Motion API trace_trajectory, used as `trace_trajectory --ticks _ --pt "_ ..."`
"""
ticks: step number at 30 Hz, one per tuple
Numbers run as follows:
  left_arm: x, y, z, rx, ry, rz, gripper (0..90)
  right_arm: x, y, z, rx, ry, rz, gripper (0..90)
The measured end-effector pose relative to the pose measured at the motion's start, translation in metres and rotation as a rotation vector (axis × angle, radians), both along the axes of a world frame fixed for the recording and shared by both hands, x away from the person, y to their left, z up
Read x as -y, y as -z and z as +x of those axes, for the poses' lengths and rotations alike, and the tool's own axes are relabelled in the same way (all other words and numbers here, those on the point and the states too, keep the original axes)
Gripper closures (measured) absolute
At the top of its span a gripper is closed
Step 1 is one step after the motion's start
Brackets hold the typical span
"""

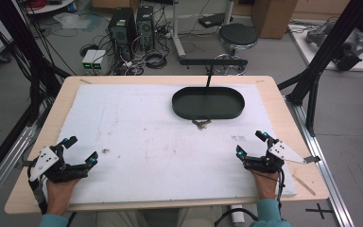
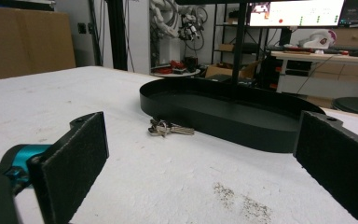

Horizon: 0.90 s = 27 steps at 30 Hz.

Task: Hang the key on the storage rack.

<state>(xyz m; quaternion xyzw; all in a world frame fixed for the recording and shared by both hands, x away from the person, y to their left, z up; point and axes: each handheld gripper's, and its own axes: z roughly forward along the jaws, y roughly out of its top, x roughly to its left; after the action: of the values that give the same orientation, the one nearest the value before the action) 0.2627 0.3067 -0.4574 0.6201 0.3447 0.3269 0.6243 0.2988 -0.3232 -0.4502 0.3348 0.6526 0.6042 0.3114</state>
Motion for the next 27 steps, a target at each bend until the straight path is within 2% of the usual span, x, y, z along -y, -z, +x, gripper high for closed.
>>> trace_trajectory --ticks 3,12,22,24,27 --pt "0.0003 0.0000 -0.0002 0.001 -0.002 0.002 1.7 0.0009 0.0001 0.0001 -0.006 0.001 0.012 2.3" --pt "0.0016 -0.0004 0.0005 -0.005 -0.005 0.013 1.7 -0.0005 0.0000 -0.0007 0.007 -0.002 -0.006 2.3" --pt "0.0023 -0.0006 0.0002 -0.002 -0.008 0.022 1.7 -0.0018 -0.0008 0.0003 -0.001 0.001 -0.017 2.3" --pt "0.0019 -0.0008 0.0006 -0.008 -0.010 0.022 1.7 -0.0026 -0.0018 0.0024 -0.022 -0.003 -0.024 2.3" --pt "0.0021 -0.0009 0.0008 -0.010 -0.009 0.026 1.7 -0.0029 -0.0070 0.0086 -0.056 -0.011 -0.062 2.3"
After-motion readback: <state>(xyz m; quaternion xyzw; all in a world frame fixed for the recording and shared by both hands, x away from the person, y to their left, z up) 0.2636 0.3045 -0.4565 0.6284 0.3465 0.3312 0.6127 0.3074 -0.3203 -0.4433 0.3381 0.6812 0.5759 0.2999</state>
